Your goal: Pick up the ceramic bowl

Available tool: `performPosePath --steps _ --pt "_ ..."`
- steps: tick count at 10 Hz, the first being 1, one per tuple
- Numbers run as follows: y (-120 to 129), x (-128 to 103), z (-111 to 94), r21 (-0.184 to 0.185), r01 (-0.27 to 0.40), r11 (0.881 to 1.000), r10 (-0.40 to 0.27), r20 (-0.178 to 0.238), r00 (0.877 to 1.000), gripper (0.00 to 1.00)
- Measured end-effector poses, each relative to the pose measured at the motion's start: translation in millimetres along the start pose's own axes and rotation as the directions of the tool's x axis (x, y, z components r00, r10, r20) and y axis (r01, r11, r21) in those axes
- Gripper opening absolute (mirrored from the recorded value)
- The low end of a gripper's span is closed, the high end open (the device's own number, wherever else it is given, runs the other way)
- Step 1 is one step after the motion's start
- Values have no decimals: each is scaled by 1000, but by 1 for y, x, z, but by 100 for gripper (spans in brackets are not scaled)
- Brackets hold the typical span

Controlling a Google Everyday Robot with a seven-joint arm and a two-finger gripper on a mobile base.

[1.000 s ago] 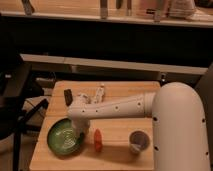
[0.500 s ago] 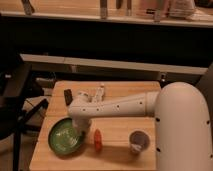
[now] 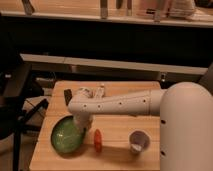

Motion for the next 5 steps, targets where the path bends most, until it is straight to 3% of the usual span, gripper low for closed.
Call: performPosePath --steps 2,5 --pt "5 2 -17 -12 -2 1000 2 -8 1000 0" --pt "4 3 -25 -24 5 1000 -5 -12 1000 0"
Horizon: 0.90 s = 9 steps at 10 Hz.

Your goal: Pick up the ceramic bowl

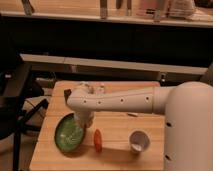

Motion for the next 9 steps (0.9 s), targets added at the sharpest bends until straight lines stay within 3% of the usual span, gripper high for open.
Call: performPosePath --steps 9 --pt "9 4 -18 -20 -8 1000 7 -18 1000 0"
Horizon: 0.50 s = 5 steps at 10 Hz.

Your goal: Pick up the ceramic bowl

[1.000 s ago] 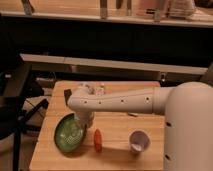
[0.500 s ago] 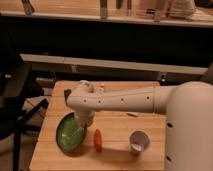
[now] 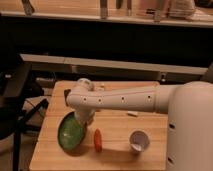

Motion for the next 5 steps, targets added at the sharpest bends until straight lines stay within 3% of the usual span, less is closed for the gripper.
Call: performPosePath --steps 5 --pt "3 1 -7 -9 -9 1000 9 -12 1000 0"
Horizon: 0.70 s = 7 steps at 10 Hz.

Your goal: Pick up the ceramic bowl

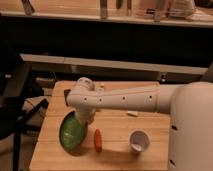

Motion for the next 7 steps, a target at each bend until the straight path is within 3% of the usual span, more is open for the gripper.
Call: performPosePath --steps 7 --pt "5 0 -7 -9 -8 1000 8 -14 1000 0"
